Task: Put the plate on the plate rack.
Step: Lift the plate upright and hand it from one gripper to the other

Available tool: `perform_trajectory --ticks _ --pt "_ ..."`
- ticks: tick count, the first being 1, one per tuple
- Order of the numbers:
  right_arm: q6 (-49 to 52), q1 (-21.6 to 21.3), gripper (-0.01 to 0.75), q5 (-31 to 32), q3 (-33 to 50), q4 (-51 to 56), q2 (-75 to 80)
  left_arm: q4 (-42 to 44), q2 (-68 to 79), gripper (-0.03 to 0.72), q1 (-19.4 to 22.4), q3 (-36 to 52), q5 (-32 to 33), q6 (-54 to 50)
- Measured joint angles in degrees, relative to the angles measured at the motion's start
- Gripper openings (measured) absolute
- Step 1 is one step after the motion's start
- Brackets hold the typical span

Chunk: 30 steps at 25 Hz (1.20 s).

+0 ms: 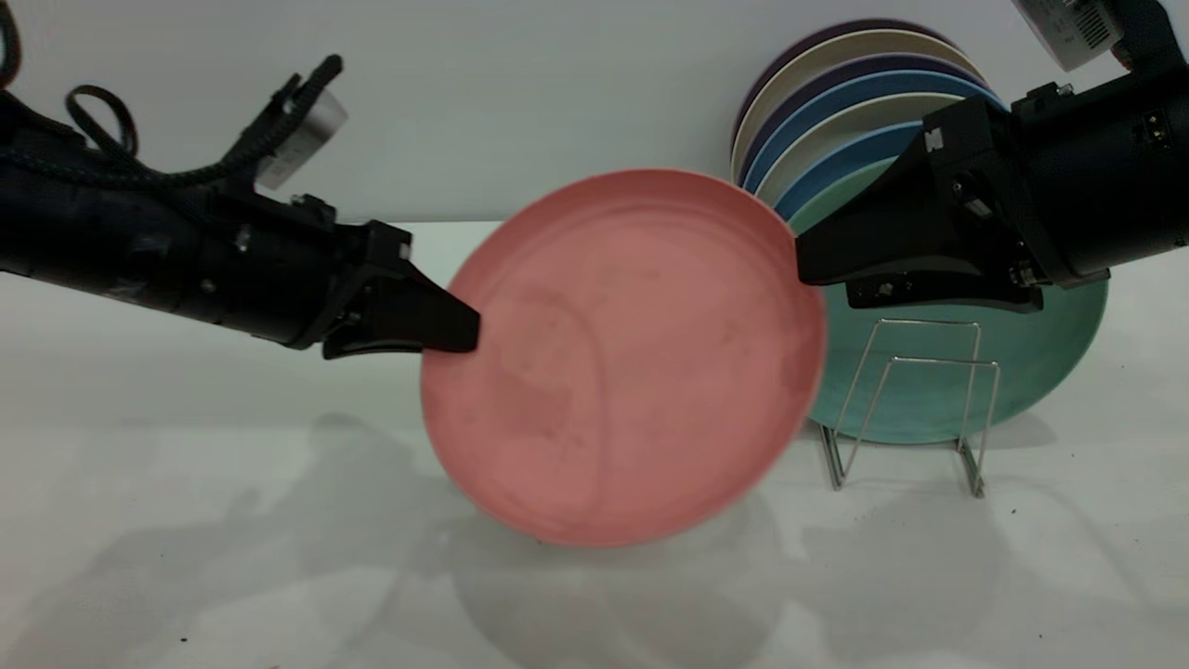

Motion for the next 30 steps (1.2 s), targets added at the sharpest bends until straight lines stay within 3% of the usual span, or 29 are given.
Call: perform_trajectory --ticks 18,25,28,30 --pt "2.64 0.0 0.424 0.29 0.0 0.0 0.0 -0.02 -0.02 0.015 -0.56 0.05 9.46 1.85" --pt "3.2 0.0 0.401 1.85 0.0 -0.41 0.0 -0.01 -0.02 0.015 -4.86 -2.4 9.21 2.14" --pt "3.4 0.0 0.34 2.1 0.0 -1.74 0.0 -0.01 -0.02 0.015 -5.78 -3.47 8.16 1.94" --pt "3.63 0.0 0.219 2.21 0.0 -3.43 0.0 -0.01 -0.02 0.015 -5.78 -3.52 7.75 1.92"
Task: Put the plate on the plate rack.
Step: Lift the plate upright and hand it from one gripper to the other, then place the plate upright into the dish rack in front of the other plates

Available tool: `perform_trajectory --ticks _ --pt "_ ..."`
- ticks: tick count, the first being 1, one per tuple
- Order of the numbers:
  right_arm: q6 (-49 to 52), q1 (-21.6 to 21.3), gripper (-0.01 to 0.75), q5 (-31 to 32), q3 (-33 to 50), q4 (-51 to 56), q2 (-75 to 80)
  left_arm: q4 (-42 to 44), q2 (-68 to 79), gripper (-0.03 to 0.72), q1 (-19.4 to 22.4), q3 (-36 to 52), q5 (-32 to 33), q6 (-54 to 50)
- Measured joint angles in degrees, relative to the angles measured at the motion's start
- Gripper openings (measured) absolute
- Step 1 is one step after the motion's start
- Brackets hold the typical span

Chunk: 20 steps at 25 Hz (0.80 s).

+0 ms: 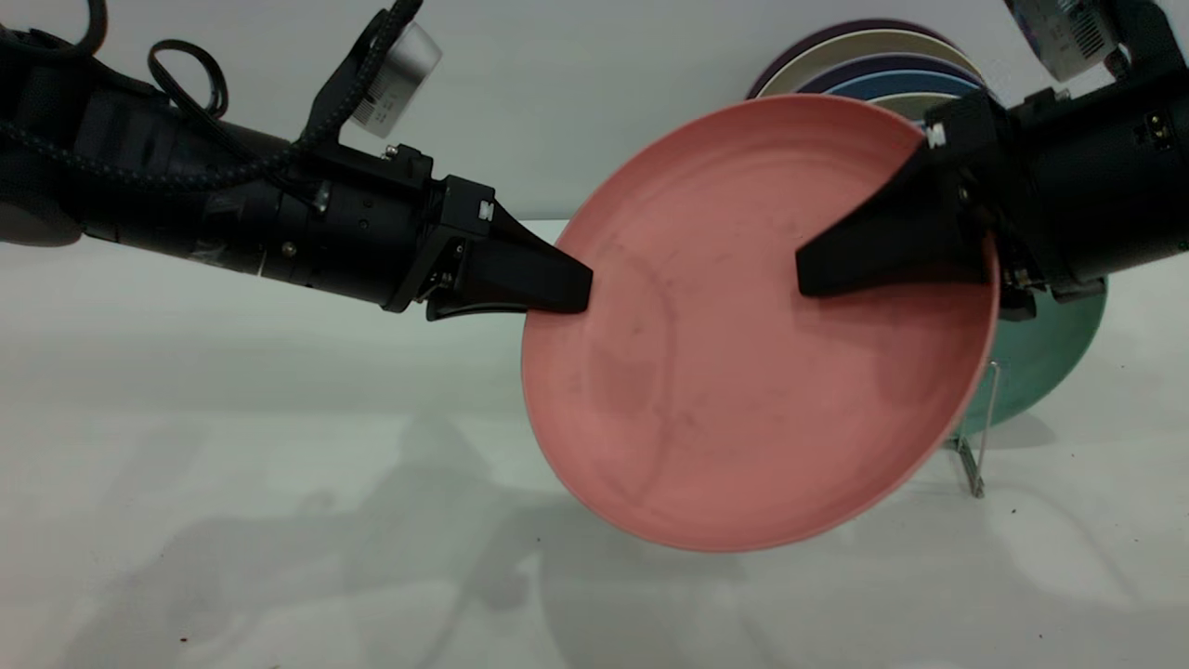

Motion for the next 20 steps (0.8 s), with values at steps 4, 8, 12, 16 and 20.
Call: perform_trajectory --ticks 4,8,12,16,20 --pt "-0.05 0.0 0.132 -3.09 0.0 -2.67 0.12 0.62 -0.05 0.021 0.0 0.0 0.12 -0.05" --pt "-3.19 -0.62 0.132 -5.22 -0.46 -5.97 -0.17 2.23 -0.05 0.068 0.19 0.0 0.66 -0.26" --pt "-5.24 -4.33 0.132 -6.85 -0.46 -13.2 -1.43 4.15 -0.05 0.204 3.86 -0.18 2.76 -3.34" --pt "-8.9 -7.53 0.132 -5.02 -0.46 -20.95 -4.95 7.09 -0.05 0.367 10.62 -0.35 4.85 -7.81" --pt "-17.87 -7.9 0.132 -4.6 -0.46 -28.7 -8.81 10.7 -0.05 0.434 17.51 -0.35 3.63 -12.51"
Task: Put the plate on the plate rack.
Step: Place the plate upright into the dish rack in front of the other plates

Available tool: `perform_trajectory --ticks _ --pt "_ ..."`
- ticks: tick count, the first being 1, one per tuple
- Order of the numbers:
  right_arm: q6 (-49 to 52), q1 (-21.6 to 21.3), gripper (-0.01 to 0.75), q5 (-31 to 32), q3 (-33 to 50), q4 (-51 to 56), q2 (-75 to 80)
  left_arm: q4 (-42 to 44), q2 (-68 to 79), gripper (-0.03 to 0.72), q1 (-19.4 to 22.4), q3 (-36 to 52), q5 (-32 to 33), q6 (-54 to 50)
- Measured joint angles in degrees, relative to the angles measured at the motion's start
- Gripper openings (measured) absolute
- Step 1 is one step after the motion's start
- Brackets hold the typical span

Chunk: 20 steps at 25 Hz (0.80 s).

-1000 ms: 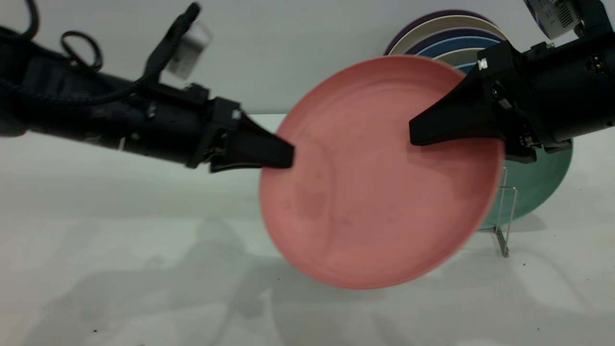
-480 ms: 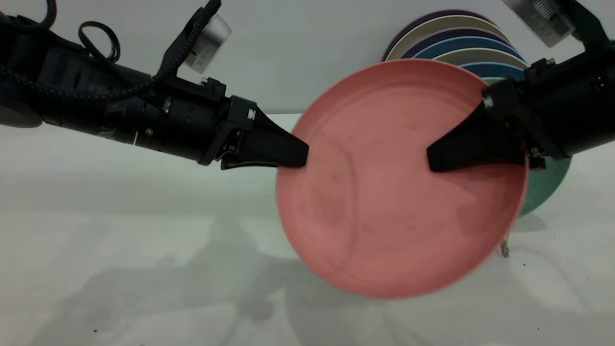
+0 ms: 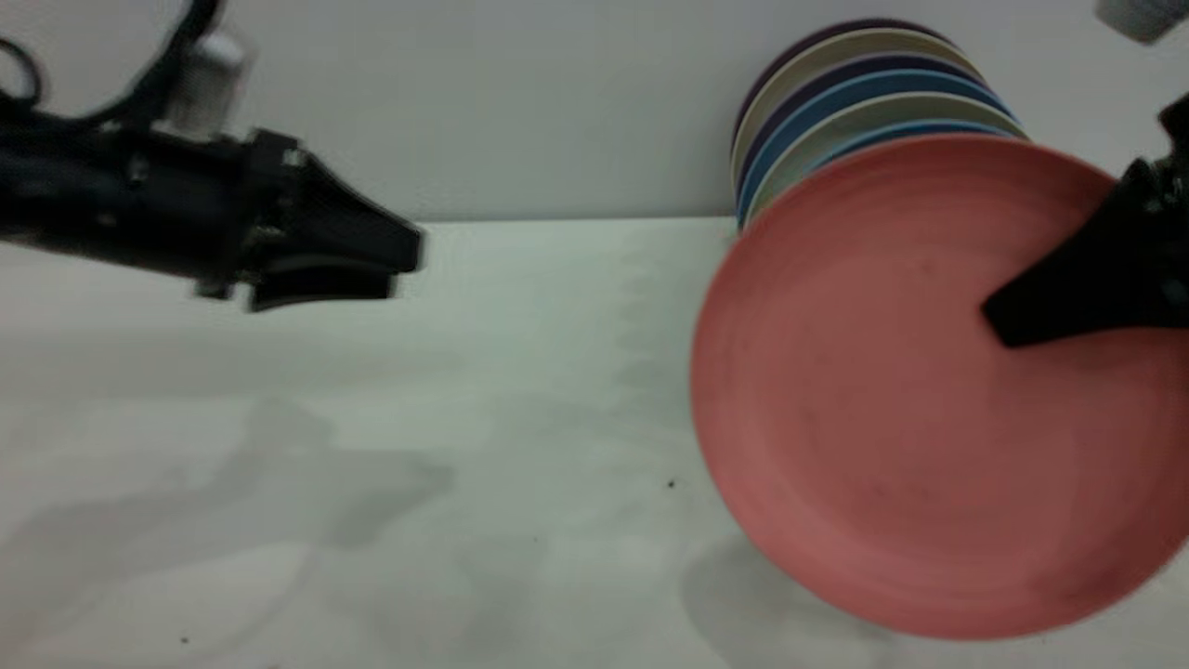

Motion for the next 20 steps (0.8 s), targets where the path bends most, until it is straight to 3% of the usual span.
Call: perform_trajectory --ticks 4,8,20 --pt "-10.81 0.0 0.131 -2.18 0.0 -2.04 -1.09 5.84 -0.02 0.443 4.15 0.0 -7.11 -6.2" --pt "-17.28 0.0 0.132 -5.74 -0.76 -2.87 -1.14 14.08 -0.02 0.443 4.72 0.0 -14.09 -13.47" --pt "-17.7 0.0 0.132 -7.84 -10.54 -8.3 -1.14 35.65 -0.02 0.445 4.72 0.0 -22.56 -32.12"
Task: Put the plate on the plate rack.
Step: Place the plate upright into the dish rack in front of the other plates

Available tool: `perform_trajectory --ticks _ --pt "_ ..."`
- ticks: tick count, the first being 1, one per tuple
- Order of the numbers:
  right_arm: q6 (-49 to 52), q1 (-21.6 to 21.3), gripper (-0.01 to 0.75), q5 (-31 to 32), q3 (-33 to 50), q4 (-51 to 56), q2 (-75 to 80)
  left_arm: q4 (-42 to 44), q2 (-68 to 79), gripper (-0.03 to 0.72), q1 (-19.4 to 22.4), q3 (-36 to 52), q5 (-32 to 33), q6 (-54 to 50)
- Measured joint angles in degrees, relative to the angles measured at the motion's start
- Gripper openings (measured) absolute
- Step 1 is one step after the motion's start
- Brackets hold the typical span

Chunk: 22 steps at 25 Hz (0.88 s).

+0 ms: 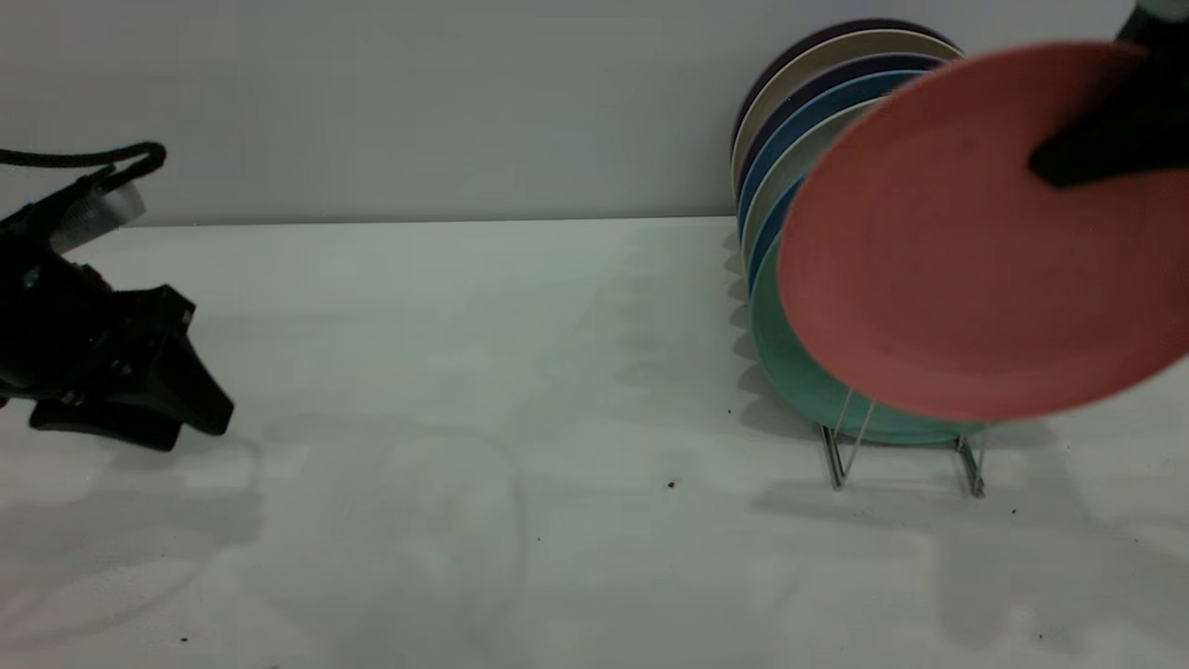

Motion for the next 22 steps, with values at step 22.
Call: perform_trajectory --ticks 22 --pt "-0.96 0.0 0.131 -2.26 -5.64 -1.92 4.86 4.05 0.0 0.445 0.0 0.0 -0.05 -3.56"
